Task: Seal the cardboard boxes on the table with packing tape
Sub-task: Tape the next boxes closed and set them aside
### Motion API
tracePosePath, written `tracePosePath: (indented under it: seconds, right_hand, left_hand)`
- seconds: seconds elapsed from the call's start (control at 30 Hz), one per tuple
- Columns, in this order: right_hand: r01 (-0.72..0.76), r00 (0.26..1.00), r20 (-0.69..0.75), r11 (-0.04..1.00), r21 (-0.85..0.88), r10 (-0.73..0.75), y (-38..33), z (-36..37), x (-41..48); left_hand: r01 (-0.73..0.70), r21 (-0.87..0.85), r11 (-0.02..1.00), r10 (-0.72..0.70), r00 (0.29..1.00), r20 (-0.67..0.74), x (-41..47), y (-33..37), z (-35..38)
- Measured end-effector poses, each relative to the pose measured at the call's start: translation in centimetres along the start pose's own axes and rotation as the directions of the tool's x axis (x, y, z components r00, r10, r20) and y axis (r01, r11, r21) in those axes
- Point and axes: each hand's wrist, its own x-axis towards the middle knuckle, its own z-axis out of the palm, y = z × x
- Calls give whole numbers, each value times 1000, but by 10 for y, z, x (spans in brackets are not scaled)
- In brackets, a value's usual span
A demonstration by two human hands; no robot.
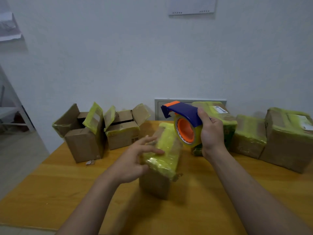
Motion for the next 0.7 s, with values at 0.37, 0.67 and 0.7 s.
tracePosePath:
  seconds: [0.37, 0.67, 0.7]
  right_hand:
    - [0, 992, 128, 1000, -25, 3, 4, 12, -7]
    - [-73, 971, 229, 997, -5, 72, -6, -12, 7]
    - [-102, 966, 238, 995, 11, 96, -8, -17, 10]
  left_hand:
    - [110, 252, 961, -69, 984, -165, -9, -12, 1]
    - [133, 222, 966, -48, 936, -349, 1, -3, 31]
    - [131, 210, 969, -51, 936, -348, 3, -2, 33]
